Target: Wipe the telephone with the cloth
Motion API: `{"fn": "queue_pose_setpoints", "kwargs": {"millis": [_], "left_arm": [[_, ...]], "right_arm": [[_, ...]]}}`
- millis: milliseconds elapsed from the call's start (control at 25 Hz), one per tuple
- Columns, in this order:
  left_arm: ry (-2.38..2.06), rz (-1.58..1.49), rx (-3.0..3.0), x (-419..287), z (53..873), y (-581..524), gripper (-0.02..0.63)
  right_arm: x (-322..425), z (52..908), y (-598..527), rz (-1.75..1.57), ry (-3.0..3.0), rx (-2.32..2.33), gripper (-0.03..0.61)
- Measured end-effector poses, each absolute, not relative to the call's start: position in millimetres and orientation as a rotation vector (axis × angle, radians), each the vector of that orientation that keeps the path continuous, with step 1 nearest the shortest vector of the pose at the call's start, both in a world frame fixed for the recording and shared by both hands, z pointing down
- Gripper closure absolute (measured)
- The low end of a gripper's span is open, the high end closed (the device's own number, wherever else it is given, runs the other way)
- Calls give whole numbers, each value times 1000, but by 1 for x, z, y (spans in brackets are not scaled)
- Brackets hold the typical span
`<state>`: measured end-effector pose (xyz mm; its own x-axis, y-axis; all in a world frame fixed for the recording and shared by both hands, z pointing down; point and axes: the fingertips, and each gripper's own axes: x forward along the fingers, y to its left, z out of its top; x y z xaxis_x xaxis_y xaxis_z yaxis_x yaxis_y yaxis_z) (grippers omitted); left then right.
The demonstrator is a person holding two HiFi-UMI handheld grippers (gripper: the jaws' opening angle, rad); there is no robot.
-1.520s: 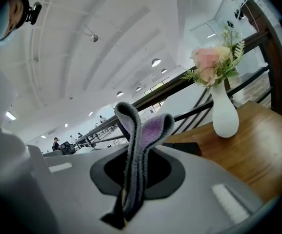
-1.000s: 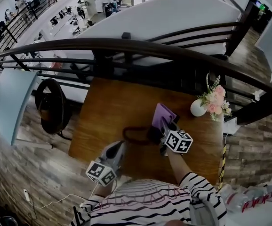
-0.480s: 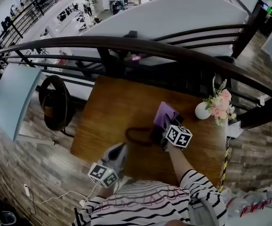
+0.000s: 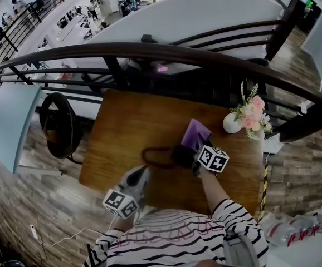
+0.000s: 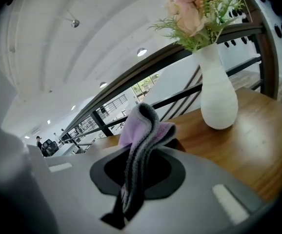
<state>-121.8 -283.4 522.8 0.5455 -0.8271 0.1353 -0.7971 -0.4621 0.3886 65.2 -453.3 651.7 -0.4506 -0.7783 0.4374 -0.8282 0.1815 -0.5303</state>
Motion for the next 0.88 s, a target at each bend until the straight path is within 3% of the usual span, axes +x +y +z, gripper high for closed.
{"fn": "queue_pose_setpoints", "kwargs": {"millis": [560, 880], "left_arm": [[-1172, -101, 2463, -81, 519, -285, 614], [-1179, -104, 2465, -86, 516, -281, 614]], "right_arm": [[147, 658, -417, 1141, -2230, 1807, 543], [138, 644, -409, 1163, -2283, 1800, 543]]}}
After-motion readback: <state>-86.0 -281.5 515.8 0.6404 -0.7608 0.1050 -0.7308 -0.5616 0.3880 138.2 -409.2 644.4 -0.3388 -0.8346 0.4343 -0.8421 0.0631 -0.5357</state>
